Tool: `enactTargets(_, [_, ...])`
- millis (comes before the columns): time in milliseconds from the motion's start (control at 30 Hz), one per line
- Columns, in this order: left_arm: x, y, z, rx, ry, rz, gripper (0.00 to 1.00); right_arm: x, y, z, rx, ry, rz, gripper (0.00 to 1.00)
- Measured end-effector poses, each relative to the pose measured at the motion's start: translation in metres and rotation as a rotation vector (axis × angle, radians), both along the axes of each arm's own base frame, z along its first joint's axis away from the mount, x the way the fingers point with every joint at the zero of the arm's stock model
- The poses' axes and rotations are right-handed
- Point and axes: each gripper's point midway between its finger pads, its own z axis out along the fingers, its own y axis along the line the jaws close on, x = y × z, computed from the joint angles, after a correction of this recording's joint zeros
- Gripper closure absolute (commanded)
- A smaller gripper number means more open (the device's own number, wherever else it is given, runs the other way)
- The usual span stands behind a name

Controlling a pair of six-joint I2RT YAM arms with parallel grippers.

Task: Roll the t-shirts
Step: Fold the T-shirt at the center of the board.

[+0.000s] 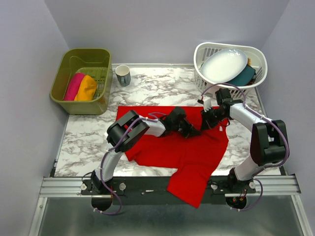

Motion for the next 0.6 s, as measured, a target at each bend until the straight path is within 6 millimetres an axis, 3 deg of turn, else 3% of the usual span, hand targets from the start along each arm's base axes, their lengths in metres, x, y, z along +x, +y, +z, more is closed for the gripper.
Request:
enactTargets(67, [0.001,0.0,0.001,0.002,-0.019,-0.01,1.0,0.0,0.0,0.0,0.0,0.0,0.0,0.95])
enactTargets(133, [0.004,0.003,-0.001,0.013,-0.047,-0.022,1.0,0.0,0.0,0.0,0.0,0.001,0.0,0.79])
enactTargets(267, [0.011,0.019,-0.001,0.06,-0.084,-0.048,1.0,-0.001,-0.002,0.0,-0.012,0.0,0.0,0.58])
enactTargets(367, [0.022,0.037,0.005,0.097,-0.112,-0.052,1.0,-0.001,-0.005,0.009,-0.024,-0.032,0.005,0.51])
enactTargets(467, [0.034,0.056,0.014,0.129,-0.146,-0.049,1.0,-0.001,-0.007,0.035,-0.028,-0.131,0.034,0.49])
enactTargets(600, [0.034,0.064,0.023,0.147,-0.188,-0.075,1.0,-0.011,-0.013,0.052,-0.049,-0.254,0.109,0.48])
